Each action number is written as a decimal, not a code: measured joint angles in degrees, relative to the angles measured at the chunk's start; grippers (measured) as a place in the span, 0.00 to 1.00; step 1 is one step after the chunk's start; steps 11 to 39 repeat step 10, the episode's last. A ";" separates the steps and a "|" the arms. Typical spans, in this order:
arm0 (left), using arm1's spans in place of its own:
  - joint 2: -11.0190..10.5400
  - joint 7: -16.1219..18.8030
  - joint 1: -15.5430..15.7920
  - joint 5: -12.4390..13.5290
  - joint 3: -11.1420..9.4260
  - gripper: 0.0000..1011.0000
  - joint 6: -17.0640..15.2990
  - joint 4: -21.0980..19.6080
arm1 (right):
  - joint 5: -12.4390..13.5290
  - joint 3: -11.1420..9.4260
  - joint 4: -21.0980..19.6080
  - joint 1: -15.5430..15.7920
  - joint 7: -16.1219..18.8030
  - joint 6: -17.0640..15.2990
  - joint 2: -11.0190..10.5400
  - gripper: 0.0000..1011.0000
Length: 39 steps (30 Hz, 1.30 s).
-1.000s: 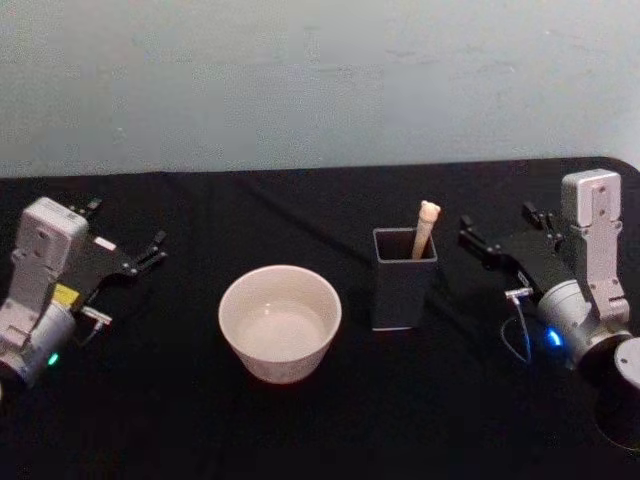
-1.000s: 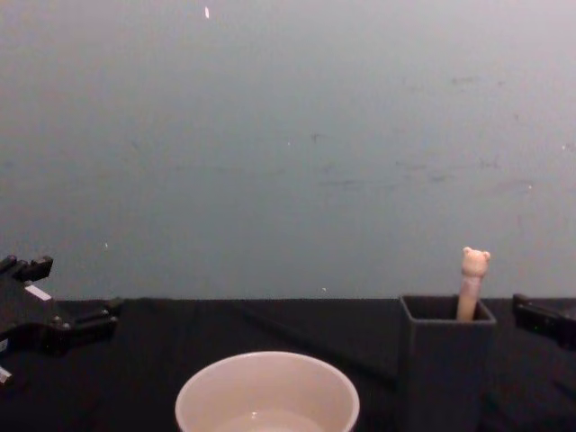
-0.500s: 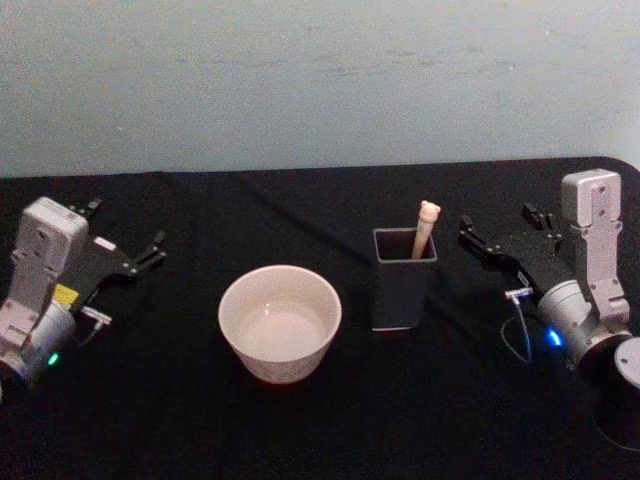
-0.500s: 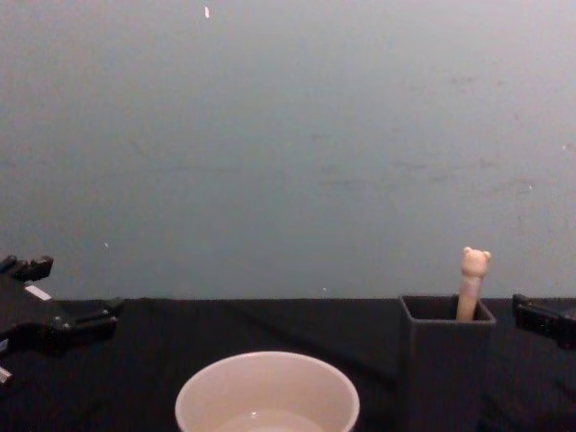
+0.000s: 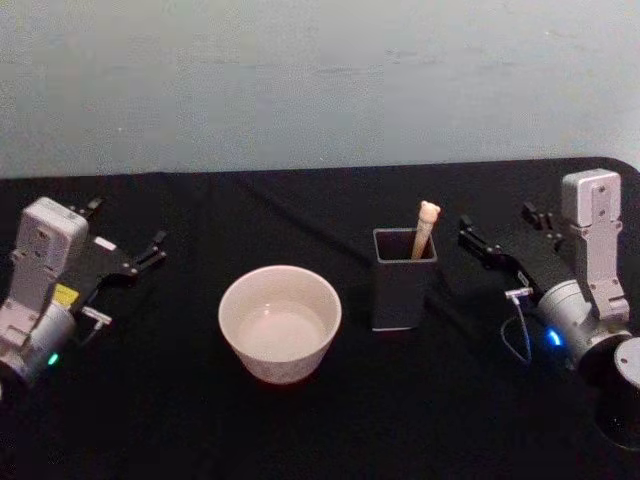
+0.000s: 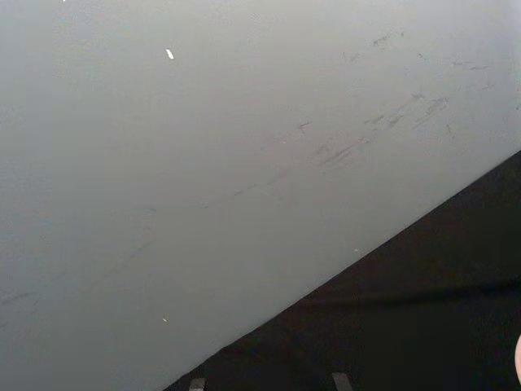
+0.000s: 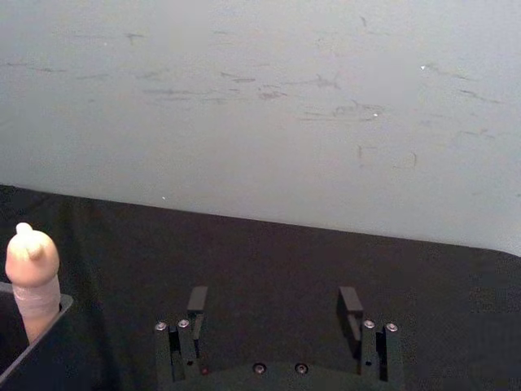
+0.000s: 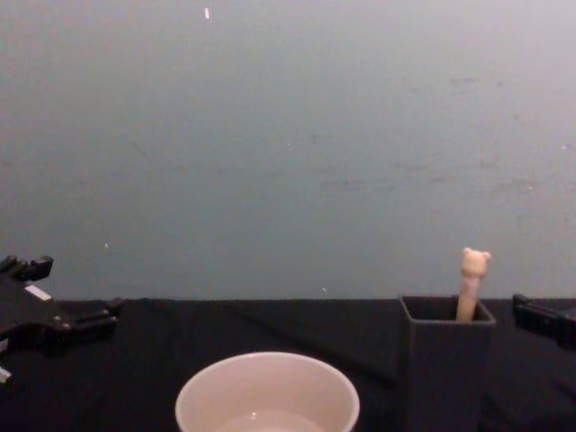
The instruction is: Pick up the stirring spoon with one hand, stir inside the cup, then place it back in its original position.
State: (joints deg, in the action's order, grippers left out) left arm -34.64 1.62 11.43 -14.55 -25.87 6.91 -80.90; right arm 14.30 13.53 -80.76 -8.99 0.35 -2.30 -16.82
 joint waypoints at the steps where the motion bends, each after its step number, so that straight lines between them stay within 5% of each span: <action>1: 0.00 0.00 0.00 0.00 0.00 0.99 0.00 0.00 | 0.00 0.00 0.00 0.00 0.00 0.00 0.00 0.99; 39: 0.00 0.00 0.00 0.00 0.00 0.99 0.00 0.00 | 0.00 0.00 0.00 0.00 0.00 0.00 0.00 0.99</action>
